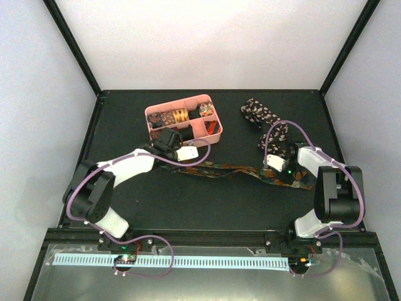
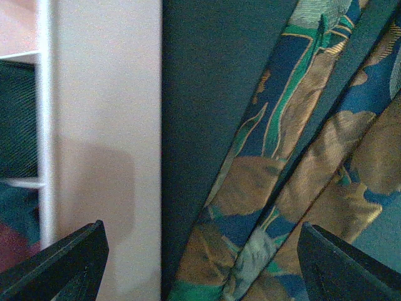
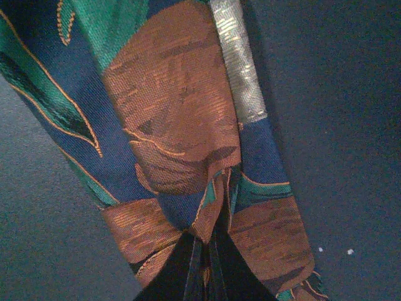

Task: Roll the ties
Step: Adjust the tie at the center of the board.

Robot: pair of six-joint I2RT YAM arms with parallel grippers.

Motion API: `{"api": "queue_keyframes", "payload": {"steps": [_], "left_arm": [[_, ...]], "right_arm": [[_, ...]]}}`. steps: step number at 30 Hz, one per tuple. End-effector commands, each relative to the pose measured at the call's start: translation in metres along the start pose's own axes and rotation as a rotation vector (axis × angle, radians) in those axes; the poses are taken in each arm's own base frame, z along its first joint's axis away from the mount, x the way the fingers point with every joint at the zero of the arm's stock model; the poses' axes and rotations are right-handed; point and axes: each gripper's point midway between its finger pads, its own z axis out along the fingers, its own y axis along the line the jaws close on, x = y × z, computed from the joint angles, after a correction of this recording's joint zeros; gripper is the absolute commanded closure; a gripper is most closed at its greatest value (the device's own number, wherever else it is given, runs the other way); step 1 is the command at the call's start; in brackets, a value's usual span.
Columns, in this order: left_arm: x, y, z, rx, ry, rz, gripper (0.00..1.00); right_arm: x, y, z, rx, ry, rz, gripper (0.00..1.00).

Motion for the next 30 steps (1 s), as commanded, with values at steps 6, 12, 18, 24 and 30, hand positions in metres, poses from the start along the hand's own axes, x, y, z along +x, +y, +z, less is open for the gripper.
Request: {"api": "queue_keyframes", "payload": {"steps": [6,12,18,24,30], "left_arm": [[0.04,-0.008,0.028,-0.059,0.191,0.064,0.15],[0.094,-0.023,0.007,-0.036,0.287,0.096,0.15],[0.126,-0.053,-0.003,0.04,0.338,0.102,0.15],[0.112,-0.067,-0.021,0.149,0.259,0.039,0.15],[0.072,-0.038,-0.063,0.245,-0.006,-0.172,0.13]], "right_arm": [[0.011,0.014,0.004,-0.032,0.029,-0.012,0.98],[0.011,0.014,0.005,-0.025,0.027,-0.018,0.98],[-0.001,0.017,-0.009,-0.038,-0.045,-0.024,0.9],[-0.02,0.022,-0.038,-0.056,-0.156,-0.023,0.72],[-0.026,0.017,-0.069,-0.076,-0.276,0.073,0.56]]}}
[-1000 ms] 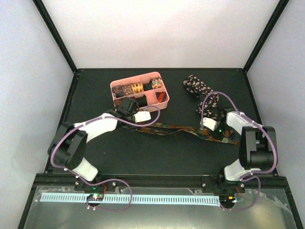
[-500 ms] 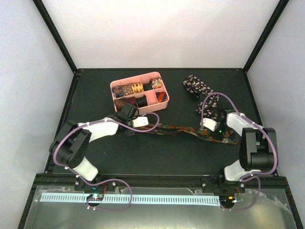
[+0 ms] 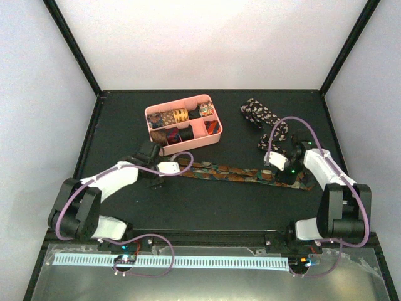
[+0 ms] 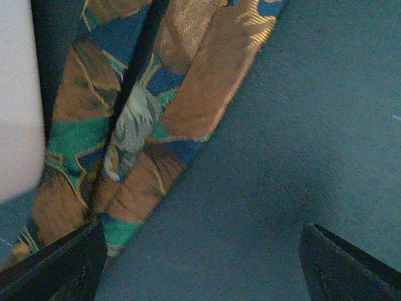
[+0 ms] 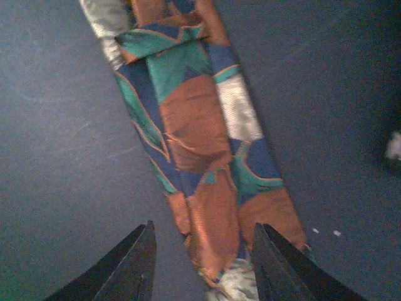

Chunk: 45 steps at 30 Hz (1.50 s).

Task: Roll the ties
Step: Adjust the tie at the center of the board.

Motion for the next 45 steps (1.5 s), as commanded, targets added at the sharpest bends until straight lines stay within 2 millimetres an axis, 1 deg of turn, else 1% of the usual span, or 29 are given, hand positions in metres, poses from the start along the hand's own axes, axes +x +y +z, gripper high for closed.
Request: {"api": "queue_keyframes", "payload": {"steps": [1,2,4,7,12,14,16,18,19,21,22,24,26,30,32,34,36,39,42,45], "left_arm": [[-0.02,0.007,-0.043,0.156,-0.184,-0.126,0.13],[-0.018,0.015,-0.046,0.154,-0.191,-0.149,0.13],[-0.011,0.031,-0.049,0.141,-0.201,-0.191,0.13],[0.004,0.056,-0.049,0.126,-0.214,-0.275,0.13],[0.021,0.085,-0.048,0.126,-0.248,-0.374,0.14],[0.028,0.089,-0.042,0.131,-0.234,-0.392,0.14],[0.036,0.09,-0.032,0.154,-0.213,-0.401,0.14],[0.044,0.092,-0.023,0.165,-0.197,-0.407,0.15],[0.048,0.092,-0.018,0.174,-0.188,-0.407,0.16],[0.051,0.087,-0.011,0.21,-0.189,-0.375,0.17],[0.052,0.085,-0.008,0.217,-0.191,-0.358,0.18],[0.052,0.087,-0.003,0.194,-0.209,-0.338,0.18],[0.048,0.093,-0.004,0.164,-0.244,-0.308,0.19],[0.04,0.107,-0.017,0.123,-0.332,-0.271,0.18],[0.041,0.114,-0.017,0.101,-0.324,-0.248,0.18],[0.043,0.115,-0.016,0.101,-0.309,-0.224,0.17],[0.041,0.112,-0.022,0.102,-0.321,-0.2,0.16],[0.031,0.102,-0.037,0.083,-0.372,-0.168,0.15],[0.021,0.09,-0.053,0.066,-0.424,-0.137,0.14],[0.012,0.078,-0.063,0.068,-0.468,-0.109,0.12]], "right_arm": [[-0.01,-0.006,-0.023,-0.029,-0.113,0.103,0.56],[-0.008,-0.011,-0.02,-0.029,-0.107,0.13,0.56],[-0.004,-0.019,-0.009,-0.045,-0.078,0.185,0.56],[-0.001,-0.018,0.005,-0.093,-0.059,0.206,0.54],[0.015,-0.021,0.027,-0.097,0.018,0.192,0.52],[0.021,-0.022,0.034,-0.096,0.042,0.188,0.54],[0.026,-0.025,0.038,-0.086,0.069,0.186,0.6],[0.031,-0.028,0.039,-0.062,0.089,0.178,0.71],[0.031,-0.028,0.038,-0.054,0.092,0.168,0.76],[0.032,-0.029,0.035,-0.038,0.093,0.158,0.85],[0.032,-0.03,0.034,-0.032,0.093,0.155,0.87],[0.032,-0.031,0.033,-0.025,0.096,0.15,0.9],[0.034,-0.032,0.034,-0.022,0.106,0.146,0.91],[0.04,-0.031,0.039,-0.017,0.133,0.136,0.9],[0.045,-0.029,0.043,-0.02,0.151,0.13,0.9],[0.051,-0.028,0.046,-0.013,0.173,0.125,0.89],[0.058,-0.029,0.048,-0.006,0.188,0.126,0.9],[0.071,-0.028,0.047,-0.023,0.201,0.14,0.89],[0.1,-0.03,0.045,-0.01,0.247,0.15,0.89],[0.125,-0.037,0.041,0.02,0.296,0.137,0.88]]}}
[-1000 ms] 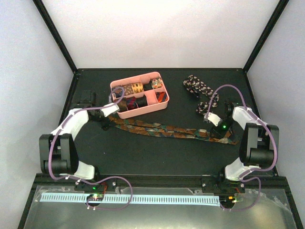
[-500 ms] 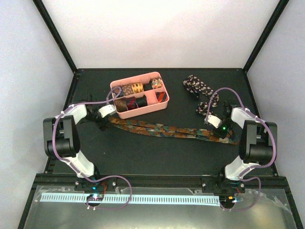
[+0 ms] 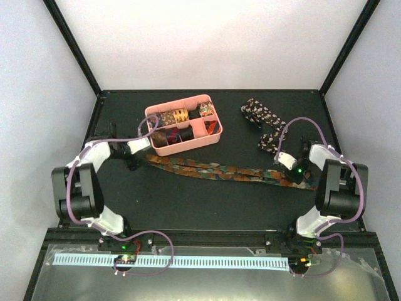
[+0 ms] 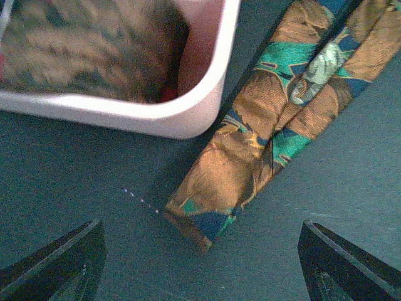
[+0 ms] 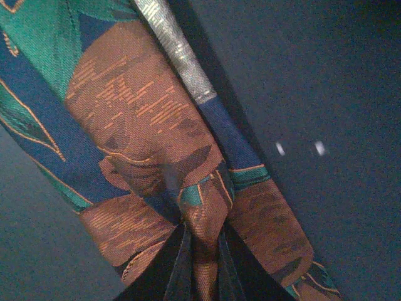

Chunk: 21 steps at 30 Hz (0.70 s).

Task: Roll the ties
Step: Adjust the tie at the center of the board.

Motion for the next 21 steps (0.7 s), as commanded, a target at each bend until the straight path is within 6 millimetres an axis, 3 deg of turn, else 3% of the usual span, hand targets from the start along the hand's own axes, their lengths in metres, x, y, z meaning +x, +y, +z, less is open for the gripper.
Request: {"api": "queue_keyframes", "payload": {"steps": [1,7,11,13,17,21], "left_arm": [[-0.026,-0.024,-0.011,0.038,-0.128,0.086,0.12],[-0.048,-0.058,-0.013,0.111,-0.146,0.152,0.13],[-0.077,-0.08,0.003,0.132,-0.136,0.197,0.12],[-0.095,-0.085,0.015,0.124,-0.127,0.217,0.13],[-0.13,-0.09,0.035,0.154,-0.152,0.194,0.14],[-0.141,-0.094,0.071,0.194,-0.064,0.236,0.16]], "right_arm": [[0.068,-0.012,0.012,0.043,0.21,-0.034,0.88],[0.122,-0.071,-0.008,0.185,0.308,-0.055,0.83],[0.132,-0.106,-0.023,0.271,0.313,-0.056,0.65],[0.126,-0.117,-0.034,0.302,0.285,-0.048,0.53],[0.093,-0.115,-0.066,0.285,0.115,-0.007,0.33],[0.047,-0.091,-0.089,0.219,-0.082,-0.002,0.31]]}}
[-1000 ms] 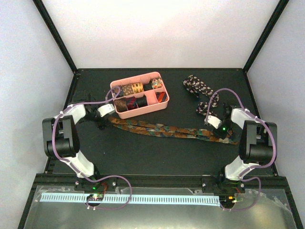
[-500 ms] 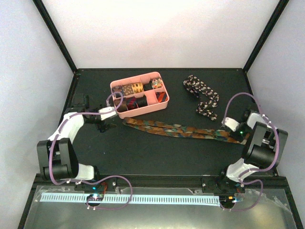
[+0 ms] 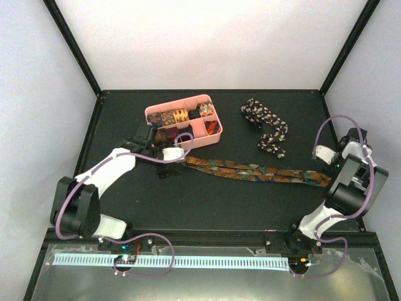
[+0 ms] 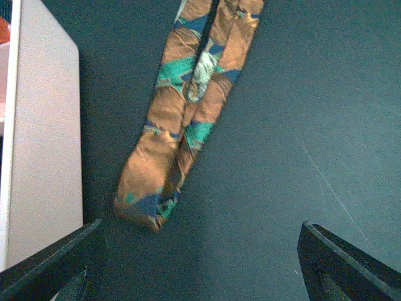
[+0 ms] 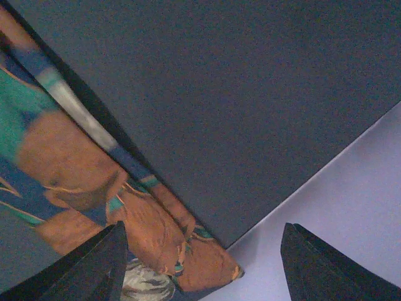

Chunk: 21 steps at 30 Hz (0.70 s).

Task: Roll the ties
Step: Adjust the tie at the center of the board.

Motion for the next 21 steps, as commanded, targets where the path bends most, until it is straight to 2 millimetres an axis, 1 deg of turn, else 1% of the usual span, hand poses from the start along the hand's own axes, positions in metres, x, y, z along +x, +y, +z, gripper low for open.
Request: {"api": "queue_keyframes", "payload": {"steps": [1,3,6,8,11,13,15,18,21], "left_arm": [[-0.017,0.031,0.027,-0.047,0.071,0.007,0.16],[-0.007,0.037,0.045,-0.03,0.154,-0.014,0.18],[-0.001,0.043,0.056,-0.008,0.199,-0.035,0.21],[0.002,0.042,0.06,-0.004,0.21,-0.041,0.22],[0.012,0.041,0.065,0.001,0.246,-0.051,0.23],[0.02,0.042,0.069,0.005,0.287,-0.065,0.24],[0.026,0.041,0.073,0.01,0.306,-0.075,0.25],[0.03,0.04,0.077,0.019,0.315,-0.078,0.26],[0.028,0.041,0.078,0.019,0.313,-0.079,0.29]], "right_arm": [[-0.055,0.026,-0.048,-0.092,-0.256,0.021,0.31],[-0.083,0.045,-0.058,-0.147,-0.347,0.01,0.32],[-0.13,0.085,-0.063,-0.245,-0.445,-0.042,0.35],[-0.154,0.107,-0.06,-0.28,-0.471,-0.067,0.37],[-0.185,0.13,-0.047,-0.288,-0.482,-0.125,0.4],[-0.199,0.137,-0.037,-0.299,-0.475,-0.147,0.42],[-0.209,0.14,-0.028,-0.308,-0.467,-0.165,0.43],[-0.216,0.143,-0.018,-0.332,-0.452,-0.17,0.44],[-0.217,0.144,-0.01,-0.342,-0.436,-0.172,0.46]]}}
